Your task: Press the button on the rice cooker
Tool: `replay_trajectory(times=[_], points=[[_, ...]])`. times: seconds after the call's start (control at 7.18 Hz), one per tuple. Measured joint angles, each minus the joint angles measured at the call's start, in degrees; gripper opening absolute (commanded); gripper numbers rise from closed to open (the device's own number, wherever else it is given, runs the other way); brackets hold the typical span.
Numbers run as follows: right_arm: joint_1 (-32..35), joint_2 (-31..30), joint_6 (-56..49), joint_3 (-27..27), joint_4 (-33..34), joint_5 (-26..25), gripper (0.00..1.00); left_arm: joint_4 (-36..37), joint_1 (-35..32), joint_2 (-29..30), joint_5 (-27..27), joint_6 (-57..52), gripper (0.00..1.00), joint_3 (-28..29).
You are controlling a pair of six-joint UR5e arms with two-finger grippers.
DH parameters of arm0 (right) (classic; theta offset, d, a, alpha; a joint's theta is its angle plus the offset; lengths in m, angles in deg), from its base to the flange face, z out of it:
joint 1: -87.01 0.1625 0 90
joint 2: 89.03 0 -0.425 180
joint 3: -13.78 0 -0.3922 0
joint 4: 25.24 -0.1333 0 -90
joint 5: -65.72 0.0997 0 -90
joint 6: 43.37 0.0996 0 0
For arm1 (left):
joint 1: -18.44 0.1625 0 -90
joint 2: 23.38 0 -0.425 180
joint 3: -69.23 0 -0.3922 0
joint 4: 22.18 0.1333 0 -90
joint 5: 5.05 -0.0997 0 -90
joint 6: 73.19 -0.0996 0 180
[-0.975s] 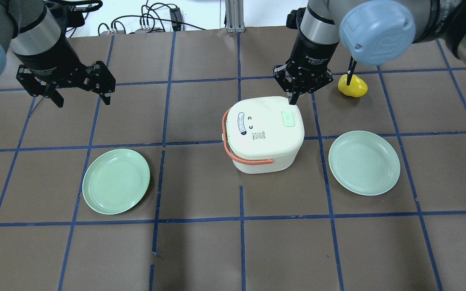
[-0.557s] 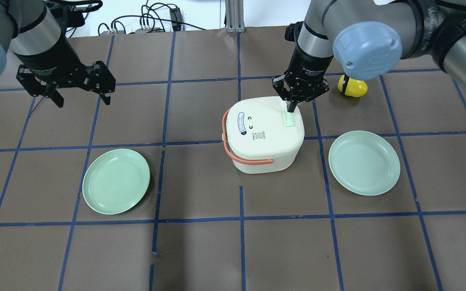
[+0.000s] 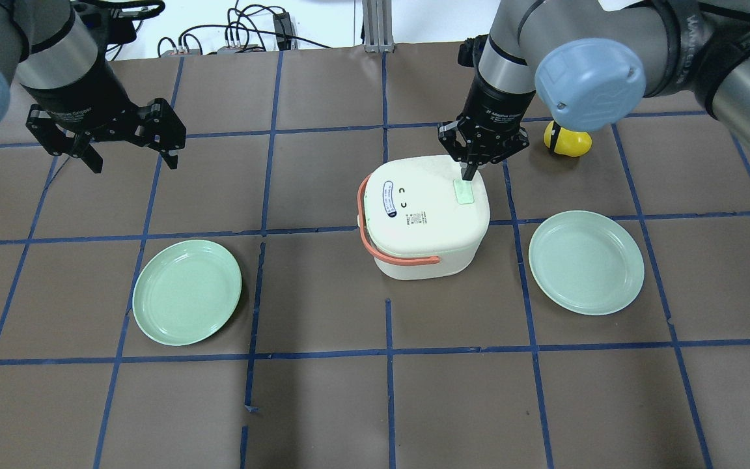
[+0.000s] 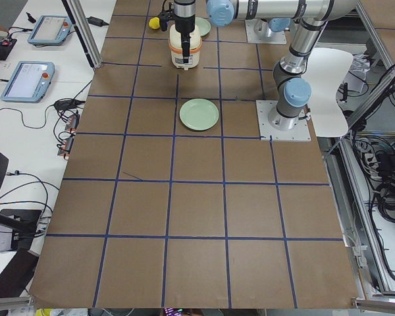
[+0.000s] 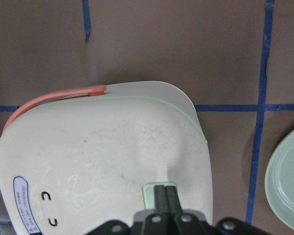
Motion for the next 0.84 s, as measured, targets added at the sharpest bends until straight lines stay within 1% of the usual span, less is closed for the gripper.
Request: replay_trajectory(times=[0.84], points=[[0.0,0.2,0.1,-0.5,0.1,0.1,0.11,0.0,0.0,0.0,0.0,0.0,1.00,0.0]])
